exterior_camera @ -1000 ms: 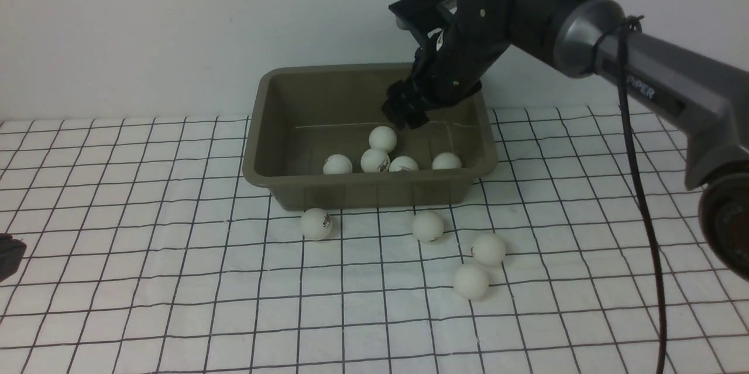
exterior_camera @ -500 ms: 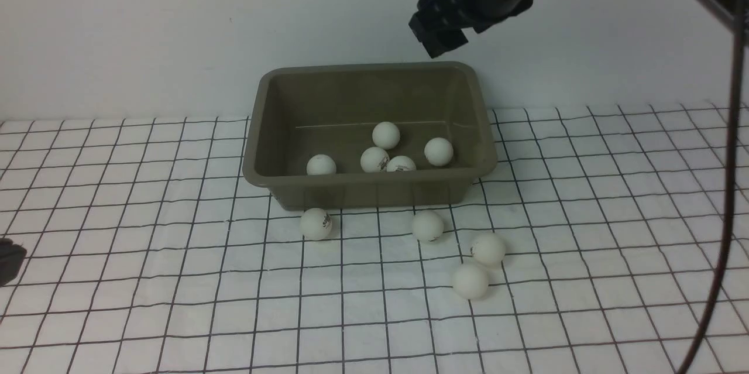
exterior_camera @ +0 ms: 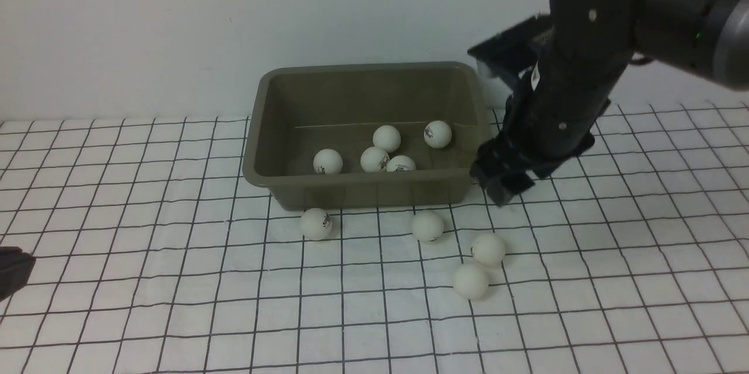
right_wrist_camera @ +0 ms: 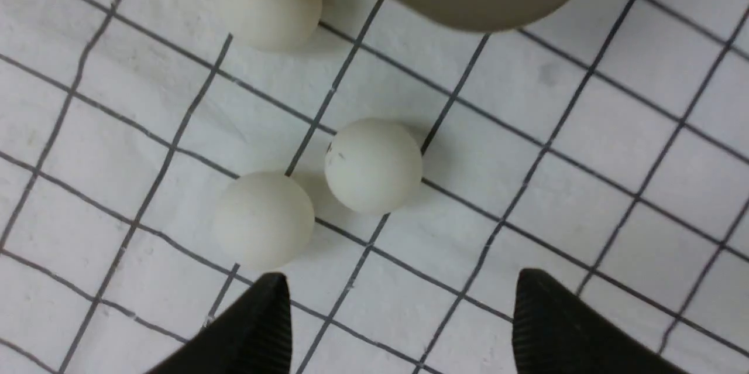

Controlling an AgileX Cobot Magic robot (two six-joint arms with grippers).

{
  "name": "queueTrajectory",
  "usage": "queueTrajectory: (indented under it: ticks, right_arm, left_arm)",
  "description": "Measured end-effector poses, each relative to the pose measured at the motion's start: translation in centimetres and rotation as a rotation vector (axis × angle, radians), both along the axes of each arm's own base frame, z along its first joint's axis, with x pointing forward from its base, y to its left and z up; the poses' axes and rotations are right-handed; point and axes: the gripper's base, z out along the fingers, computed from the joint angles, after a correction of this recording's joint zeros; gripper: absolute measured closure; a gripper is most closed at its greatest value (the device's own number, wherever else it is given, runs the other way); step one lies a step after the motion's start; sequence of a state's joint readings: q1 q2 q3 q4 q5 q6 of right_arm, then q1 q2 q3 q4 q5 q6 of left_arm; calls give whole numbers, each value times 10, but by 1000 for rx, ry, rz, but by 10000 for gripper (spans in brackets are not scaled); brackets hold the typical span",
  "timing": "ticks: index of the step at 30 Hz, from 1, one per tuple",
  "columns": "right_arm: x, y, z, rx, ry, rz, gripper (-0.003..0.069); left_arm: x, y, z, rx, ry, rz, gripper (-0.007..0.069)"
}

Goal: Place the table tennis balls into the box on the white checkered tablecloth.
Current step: 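Reach for and grasp a ping pong ball on the table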

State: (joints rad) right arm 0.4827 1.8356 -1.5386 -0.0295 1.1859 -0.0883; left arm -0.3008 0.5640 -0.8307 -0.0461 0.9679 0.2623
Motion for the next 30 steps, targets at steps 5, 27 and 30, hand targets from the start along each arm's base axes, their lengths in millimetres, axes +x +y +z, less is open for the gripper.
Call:
queueTrajectory:
  ticks: [5, 27, 30]
  right_arm:
    - [-4, -1, -28, 26, -4, -25, 197]
    - [11, 9, -87, 127, -39, -189, 197]
    - [12, 10, -94, 118, -26, -190, 197]
  left_arm:
    - [0, -1, 0, -10, 3, -4, 629]
    - [-1, -2, 0, 7, -4, -29, 629]
    - [-1, -2, 0, 9, -5, -30, 629]
